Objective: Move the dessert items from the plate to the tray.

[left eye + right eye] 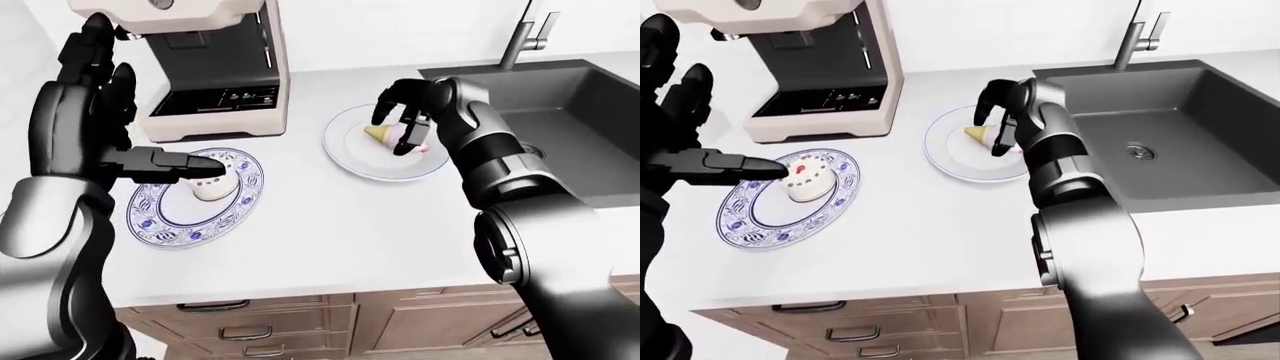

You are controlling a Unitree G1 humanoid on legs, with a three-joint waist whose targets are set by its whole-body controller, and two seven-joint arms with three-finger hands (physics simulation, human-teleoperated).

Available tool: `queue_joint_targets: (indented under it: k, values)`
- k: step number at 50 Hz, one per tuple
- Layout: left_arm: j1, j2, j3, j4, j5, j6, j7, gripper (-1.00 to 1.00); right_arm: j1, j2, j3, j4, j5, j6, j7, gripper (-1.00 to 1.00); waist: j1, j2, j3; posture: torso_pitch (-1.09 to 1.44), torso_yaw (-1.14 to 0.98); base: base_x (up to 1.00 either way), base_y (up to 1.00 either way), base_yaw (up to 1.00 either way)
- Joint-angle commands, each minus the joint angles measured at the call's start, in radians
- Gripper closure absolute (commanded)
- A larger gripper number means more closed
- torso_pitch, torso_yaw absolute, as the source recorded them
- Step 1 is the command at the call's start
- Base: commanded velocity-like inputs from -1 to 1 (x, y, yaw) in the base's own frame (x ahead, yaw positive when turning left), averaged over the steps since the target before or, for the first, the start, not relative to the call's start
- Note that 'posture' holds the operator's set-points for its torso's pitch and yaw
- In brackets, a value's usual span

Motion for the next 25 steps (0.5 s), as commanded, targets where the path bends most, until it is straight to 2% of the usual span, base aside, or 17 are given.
queue_joint_targets:
  k: [1, 16, 21, 23, 25]
  values:
    - [-0.022, 0.015, 0.014, -0.021, 0.004, -0.027, 0.005, -1.0, -0.042, -0.01, -0.004, -0.036, 0.0, -0.008, -0.013, -0.07, 0.0, 0.002, -0.028, 0.0, 0.0, 0.0, 0.0, 0.0]
    - [0.011, 0.01, 0.035, -0.02, -0.004, -0.057, 0.004, -1.0, -0.048, -0.005, 0.0, -0.036, -0.018, -0.017, -0.016, 0.03, 0.0, 0.003, -0.027, 0.0, 0.0, 0.0, 0.0, 0.0]
    - [0.021, 0.01, 0.033, -0.015, -0.001, -0.07, 0.005, -1.0, -0.054, -0.005, -0.004, -0.036, -0.017, -0.019, -0.029, 0.2, 0.0, 0.003, -0.026, 0.0, 0.0, 0.0, 0.0, 0.0]
    - [0.022, 0.01, 0.035, -0.016, -0.002, -0.07, 0.006, -1.0, -0.059, -0.006, -0.004, -0.038, -0.017, -0.023, -0.035, 0.37, 0.0, 0.004, -0.026, 0.0, 0.0, 0.0, 0.0, 0.0]
    - [0.024, 0.01, 0.037, -0.019, -0.004, -0.069, 0.006, -1.0, -0.061, -0.006, -0.005, -0.042, -0.016, -0.023, -0.037, 0.46, 0.0, 0.004, -0.026, 0.0, 0.0, 0.0, 0.0, 0.0]
